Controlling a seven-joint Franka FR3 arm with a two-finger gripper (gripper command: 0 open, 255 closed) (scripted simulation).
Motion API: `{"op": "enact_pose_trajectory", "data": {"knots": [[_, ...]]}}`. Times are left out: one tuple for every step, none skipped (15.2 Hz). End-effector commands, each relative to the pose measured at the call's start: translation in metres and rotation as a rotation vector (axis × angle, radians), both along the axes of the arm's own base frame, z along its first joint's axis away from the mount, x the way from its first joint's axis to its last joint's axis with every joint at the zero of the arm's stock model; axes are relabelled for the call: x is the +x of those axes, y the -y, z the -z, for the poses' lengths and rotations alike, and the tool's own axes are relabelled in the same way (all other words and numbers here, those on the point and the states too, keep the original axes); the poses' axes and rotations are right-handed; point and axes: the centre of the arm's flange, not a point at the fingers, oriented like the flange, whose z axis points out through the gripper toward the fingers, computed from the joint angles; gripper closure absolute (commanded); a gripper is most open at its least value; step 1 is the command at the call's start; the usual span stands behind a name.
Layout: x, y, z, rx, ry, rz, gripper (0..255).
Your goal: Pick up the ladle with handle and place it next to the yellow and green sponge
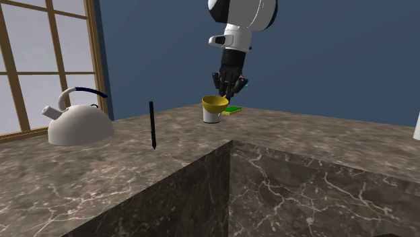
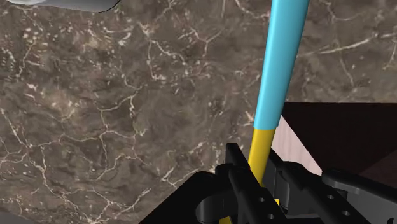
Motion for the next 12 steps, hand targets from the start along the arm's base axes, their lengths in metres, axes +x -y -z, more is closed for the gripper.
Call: {"op": "enact_pose_trajectory", "data": {"knots": [[-0.023,0.019,-0.002,0.0,0.001,-0.002,255],[-0.033,0.027,-0.002,0.0,0.001,-0.002,255],[-0.044,0.035,-0.002,0.0,0.001,-0.002,255],[-0.054,0.043,-0.002,0.0,0.001,-0.002,255],[-0.065,0.051,-0.002,0.0,0.001,-0.002,255],[-0.075,0.059,-0.002,0.0,0.001,-0.002,255],[-0.086,0.067,-0.002,0.0,0.001,-0.002,255],[-0.096,0.075,-0.002,0.0,0.001,-0.002,255],[-0.106,0.083,-0.002,0.0,0.001,-0.002,255],[-0.117,0.091,-0.002,0.0,0.001,-0.002,255],[-0.127,0.099,-0.002,0.0,0.001,-0.002,255],[-0.138,0.108,-0.002,0.0,0.001,-0.002,255]]}}
